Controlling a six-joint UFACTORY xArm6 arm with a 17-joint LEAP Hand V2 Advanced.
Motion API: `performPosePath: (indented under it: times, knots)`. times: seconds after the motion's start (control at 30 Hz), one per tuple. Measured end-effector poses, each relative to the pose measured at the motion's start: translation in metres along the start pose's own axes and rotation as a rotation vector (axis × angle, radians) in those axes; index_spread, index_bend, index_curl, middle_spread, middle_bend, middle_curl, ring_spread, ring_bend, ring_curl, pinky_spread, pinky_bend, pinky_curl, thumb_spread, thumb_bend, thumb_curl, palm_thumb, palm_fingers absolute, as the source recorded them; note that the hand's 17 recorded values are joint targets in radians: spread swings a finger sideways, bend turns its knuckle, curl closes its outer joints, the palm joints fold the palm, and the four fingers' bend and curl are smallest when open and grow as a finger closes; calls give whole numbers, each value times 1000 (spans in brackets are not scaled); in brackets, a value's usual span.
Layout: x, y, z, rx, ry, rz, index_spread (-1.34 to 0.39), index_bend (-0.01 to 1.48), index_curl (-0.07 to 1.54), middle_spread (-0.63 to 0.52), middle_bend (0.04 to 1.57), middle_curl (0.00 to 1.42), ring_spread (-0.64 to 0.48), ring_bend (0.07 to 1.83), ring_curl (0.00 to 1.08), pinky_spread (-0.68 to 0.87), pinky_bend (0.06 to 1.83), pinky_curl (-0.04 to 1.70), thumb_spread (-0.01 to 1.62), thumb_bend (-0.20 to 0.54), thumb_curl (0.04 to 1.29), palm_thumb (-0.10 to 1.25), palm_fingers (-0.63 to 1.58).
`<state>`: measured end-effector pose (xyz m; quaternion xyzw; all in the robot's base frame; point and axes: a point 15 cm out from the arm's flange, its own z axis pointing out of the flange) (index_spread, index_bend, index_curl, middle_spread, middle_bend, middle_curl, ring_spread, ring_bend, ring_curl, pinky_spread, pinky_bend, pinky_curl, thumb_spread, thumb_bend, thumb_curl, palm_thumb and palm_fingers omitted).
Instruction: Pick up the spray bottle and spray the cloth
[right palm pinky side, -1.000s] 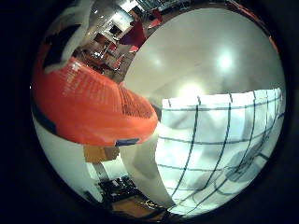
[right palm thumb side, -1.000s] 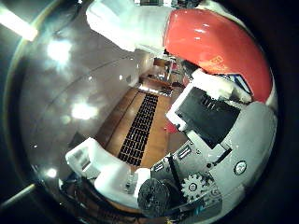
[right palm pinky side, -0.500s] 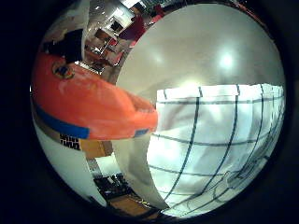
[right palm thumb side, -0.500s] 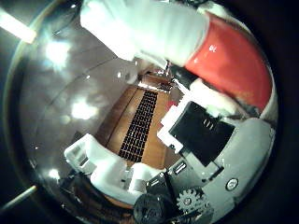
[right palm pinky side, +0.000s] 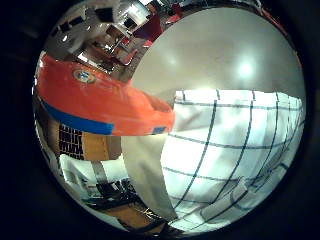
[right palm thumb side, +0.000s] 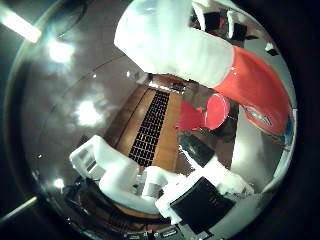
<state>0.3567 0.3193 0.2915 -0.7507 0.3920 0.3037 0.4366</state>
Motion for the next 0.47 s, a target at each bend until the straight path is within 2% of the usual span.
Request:
performPosePath:
  times: [0.1,0.23,0.47]
  knots:
    - [-4,-7,-14,31,11,-14,-304,233,459,-45,551,422,-79,756,421,330,522,652,1075,-22,422,707,181]
    - [-6,-11,-33,55,28,-33,-282,228,450,-25,517,414,-25,656,387,392,447,583,1080,-24,411,701,176]
    - [-6,20,-41,57,26,-4,-266,182,422,-5,430,400,14,566,350,422,395,495,1080,-22,400,701,235]
